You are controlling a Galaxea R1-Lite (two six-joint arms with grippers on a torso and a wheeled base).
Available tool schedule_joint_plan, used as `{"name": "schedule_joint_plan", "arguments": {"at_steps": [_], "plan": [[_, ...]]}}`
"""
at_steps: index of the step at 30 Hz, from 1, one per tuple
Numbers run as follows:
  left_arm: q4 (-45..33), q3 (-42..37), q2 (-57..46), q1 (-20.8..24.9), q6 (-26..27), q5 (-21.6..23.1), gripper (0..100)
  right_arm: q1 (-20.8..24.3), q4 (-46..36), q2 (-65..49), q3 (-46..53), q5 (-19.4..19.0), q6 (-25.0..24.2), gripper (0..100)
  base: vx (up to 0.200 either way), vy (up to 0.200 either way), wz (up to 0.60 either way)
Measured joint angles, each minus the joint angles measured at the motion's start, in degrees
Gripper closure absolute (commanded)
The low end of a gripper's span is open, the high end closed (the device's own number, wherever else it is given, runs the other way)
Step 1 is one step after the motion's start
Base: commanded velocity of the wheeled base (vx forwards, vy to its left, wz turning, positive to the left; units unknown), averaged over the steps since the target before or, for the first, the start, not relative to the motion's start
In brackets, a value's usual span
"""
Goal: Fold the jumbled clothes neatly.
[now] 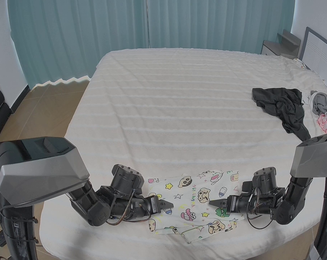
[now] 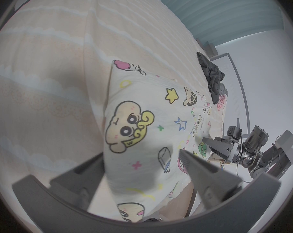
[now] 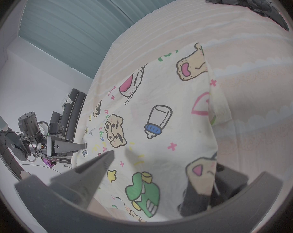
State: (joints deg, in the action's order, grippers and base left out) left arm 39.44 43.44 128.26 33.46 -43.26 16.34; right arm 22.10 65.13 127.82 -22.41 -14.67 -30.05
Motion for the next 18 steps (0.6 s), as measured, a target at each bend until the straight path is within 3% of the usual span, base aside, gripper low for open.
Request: {"name": "schedule_joint_plan", "arguments": {"at_steps": [18], "plan": [[0.1,-2.6,-2.6,1.0,0.2,0.0,100,1.3,0.4,0.2,0.1,0.6,0.0,100,0.0,0.0,0.0]]}}
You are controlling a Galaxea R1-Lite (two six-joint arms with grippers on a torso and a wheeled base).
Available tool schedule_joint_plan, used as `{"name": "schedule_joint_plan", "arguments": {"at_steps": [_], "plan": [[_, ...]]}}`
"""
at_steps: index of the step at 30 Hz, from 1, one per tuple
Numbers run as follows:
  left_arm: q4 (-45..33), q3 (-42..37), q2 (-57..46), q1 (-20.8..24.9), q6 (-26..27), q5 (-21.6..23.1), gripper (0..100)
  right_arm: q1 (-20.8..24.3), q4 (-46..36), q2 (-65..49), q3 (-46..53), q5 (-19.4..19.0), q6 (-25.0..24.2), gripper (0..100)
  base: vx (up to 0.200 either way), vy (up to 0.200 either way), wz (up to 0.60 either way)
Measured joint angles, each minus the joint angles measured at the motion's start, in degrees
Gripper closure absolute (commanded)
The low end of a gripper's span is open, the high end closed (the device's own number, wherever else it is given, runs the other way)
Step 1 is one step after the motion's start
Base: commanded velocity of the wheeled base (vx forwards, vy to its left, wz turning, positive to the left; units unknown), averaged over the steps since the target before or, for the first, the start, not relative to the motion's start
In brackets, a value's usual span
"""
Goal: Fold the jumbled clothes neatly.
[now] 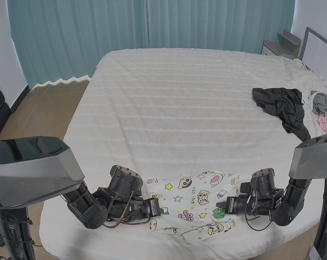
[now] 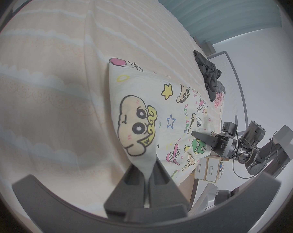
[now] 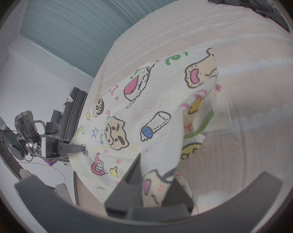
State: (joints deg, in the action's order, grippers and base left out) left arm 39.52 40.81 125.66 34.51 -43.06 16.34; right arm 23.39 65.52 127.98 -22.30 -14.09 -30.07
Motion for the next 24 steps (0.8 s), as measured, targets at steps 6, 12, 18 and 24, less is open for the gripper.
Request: {"name": "schedule_joint_plan", "arguments": {"at_steps": [6,12,18,24], "plan": [[0.0,-0.1,-0.2,0.0,0.1,-0.1,100,0.0,0.0,0.0,0.1,0.0,0.1,0,0.0,0.0,0.0],[-0.1,-0.1,-0.1,-0.2,0.1,-0.2,100,-0.4,1.1,-0.2,0.6,0.2,0.2,0,0.0,0.0,0.0],[-0.3,-0.4,-0.4,-1.0,0.1,-0.2,100,-2.8,6.2,-0.7,2.8,0.2,0.3,0,0.0,0.0,0.0],[-0.5,-2.6,-2.7,-3.0,0.0,-0.1,100,-4.7,9.9,-0.7,3.9,0.0,0.0,0,0.0,0.0,0.0]]}}
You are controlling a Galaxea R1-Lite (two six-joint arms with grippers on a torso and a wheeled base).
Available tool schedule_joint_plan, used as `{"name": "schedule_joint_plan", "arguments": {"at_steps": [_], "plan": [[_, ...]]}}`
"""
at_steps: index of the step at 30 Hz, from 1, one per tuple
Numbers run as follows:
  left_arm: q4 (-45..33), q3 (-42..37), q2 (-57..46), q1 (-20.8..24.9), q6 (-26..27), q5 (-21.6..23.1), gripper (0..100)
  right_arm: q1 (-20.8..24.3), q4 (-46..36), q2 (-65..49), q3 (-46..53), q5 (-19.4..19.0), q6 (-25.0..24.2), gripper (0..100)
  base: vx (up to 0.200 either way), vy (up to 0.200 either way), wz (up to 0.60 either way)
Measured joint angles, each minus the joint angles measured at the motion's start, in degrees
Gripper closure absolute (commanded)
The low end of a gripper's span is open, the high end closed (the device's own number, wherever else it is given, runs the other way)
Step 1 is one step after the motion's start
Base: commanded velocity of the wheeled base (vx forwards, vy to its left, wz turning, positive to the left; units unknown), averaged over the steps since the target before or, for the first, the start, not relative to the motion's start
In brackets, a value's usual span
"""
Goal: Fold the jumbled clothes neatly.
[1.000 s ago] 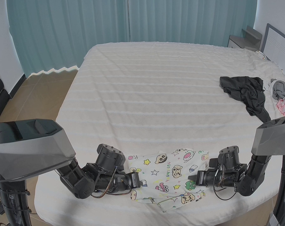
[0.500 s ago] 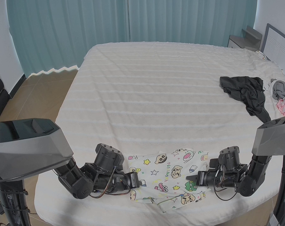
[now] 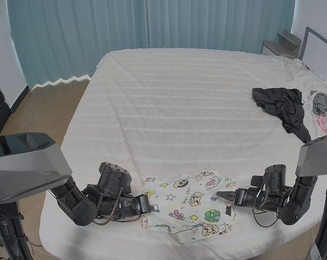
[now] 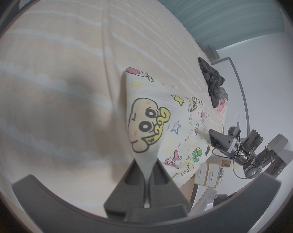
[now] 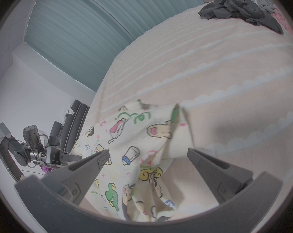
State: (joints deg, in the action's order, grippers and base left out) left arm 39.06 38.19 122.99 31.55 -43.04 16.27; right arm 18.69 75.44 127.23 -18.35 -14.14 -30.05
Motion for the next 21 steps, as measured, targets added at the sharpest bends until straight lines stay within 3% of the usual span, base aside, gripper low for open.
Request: {"name": "schedule_joint_plan", "arguments": {"at_steps": [6,15,21], "plan": [[-0.1,-2.4,-3.0,-3.4,0.0,0.3,100,-0.5,0.4,0.0,0.3,-0.1,-0.1,0,0.0,0.0,0.0],[-0.1,-6.4,-6.8,-15.0,2.6,1.0,100,-0.6,0.5,0.0,0.3,-0.1,-0.2,0,0.0,0.0,0.0],[-0.1,-9.2,-9.1,-24.4,3.9,6.0,100,-0.8,0.5,0.0,0.3,-0.2,-0.2,0,0.0,0.0,0.0]]}}
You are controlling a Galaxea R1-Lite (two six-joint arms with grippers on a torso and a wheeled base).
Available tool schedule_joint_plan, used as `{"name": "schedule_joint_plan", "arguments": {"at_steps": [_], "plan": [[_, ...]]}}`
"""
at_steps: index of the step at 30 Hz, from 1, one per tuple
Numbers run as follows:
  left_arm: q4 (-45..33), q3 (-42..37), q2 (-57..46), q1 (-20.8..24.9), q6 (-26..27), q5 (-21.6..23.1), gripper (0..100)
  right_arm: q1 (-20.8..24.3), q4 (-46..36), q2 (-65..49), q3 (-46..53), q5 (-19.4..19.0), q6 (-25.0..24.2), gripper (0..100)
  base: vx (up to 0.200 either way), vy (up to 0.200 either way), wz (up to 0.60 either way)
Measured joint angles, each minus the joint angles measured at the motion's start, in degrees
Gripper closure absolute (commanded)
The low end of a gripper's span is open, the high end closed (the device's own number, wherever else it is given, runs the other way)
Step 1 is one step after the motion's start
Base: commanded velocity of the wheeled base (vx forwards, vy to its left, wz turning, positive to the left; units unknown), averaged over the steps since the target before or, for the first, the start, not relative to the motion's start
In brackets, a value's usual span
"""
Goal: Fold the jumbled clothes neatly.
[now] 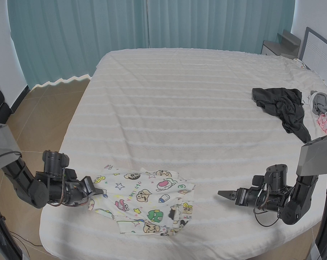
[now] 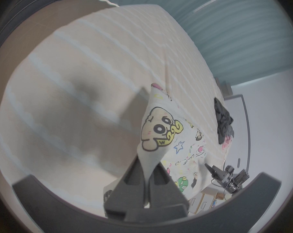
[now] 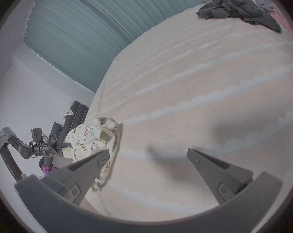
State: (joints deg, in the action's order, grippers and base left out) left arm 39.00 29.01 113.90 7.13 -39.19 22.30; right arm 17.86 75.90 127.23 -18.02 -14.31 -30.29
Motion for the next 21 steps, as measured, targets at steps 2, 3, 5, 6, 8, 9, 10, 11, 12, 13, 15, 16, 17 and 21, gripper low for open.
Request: {"name": "schedule_joint_plan", "arguments": {"at_steps": [2,3,5,6,8,9,10,11,12,13,15,16,17,21], "plan": [[0.0,-0.9,-0.8,-3.6,0.8,1.6,100,-0.1,0.0,0.0,0.0,0.0,0.0,0,0.0,0.0,0.0],[0.0,-1.3,-1.1,-5.2,1.4,2.1,100,-0.1,0.0,0.0,0.0,0.0,0.0,0,0.0,0.0,0.0],[0.0,-2.2,-1.6,-9.2,3.3,3.2,100,-0.1,0.0,0.0,0.0,0.0,0.0,0,0.0,0.0,0.0],[0.0,-2.6,-1.8,-10.9,4.2,3.6,100,-0.1,0.0,0.0,0.0,0.0,0.0,0,0.0,0.0,0.0],[0.0,-3.5,-2.0,-15.0,6.5,4.8,100,-0.1,0.0,0.0,0.0,0.0,0.0,0,0.0,0.0,0.0],[0.0,-3.8,-2.0,-16.9,7.5,5.4,100,-0.1,0.0,0.0,0.0,0.0,0.0,0,0.0,0.0,0.0],[0.0,-4.2,-1.9,-19.0,8.8,6.0,100,-0.1,0.0,0.0,0.0,0.0,0.0,0,0.0,0.0,0.0],[0.0,-4.5,-1.7,-21.2,10.1,6.6,100,-0.1,0.0,0.0,0.0,0.0,0.0,0,0.0,0.0,0.0],[0.0,-4.8,-1.5,-23.1,11.3,7.1,100,-0.1,0.0,0.0,0.0,0.0,0.0,0,0.0,0.0,0.0],[0.0,-5.1,-1.1,-25.2,12.7,7.4,100,-0.1,0.0,0.0,0.0,0.0,0.0,0,0.0,0.0,0.0],[0.0,-5.5,-0.3,-28.9,15.3,8.2,100,0.0,0.0,0.0,0.0,0.0,0.0,0,0.0,0.0,0.0],[0.0,-5.8,0.2,-30.7,16.7,8.6,100,0.0,0.0,0.0,0.0,0.0,0.0,0,0.0,0.0,0.0],[0.0,-6.0,0.8,-32.6,18.1,8.9,100,0.0,0.0,0.0,0.0,0.0,0.0,0,0.0,0.0,0.0],[0.0,-6.9,3.0,-38.2,23.4,9.7,100,0.0,0.0,0.1,0.0,0.0,0.0,0,0.0,0.0,0.0]]}}
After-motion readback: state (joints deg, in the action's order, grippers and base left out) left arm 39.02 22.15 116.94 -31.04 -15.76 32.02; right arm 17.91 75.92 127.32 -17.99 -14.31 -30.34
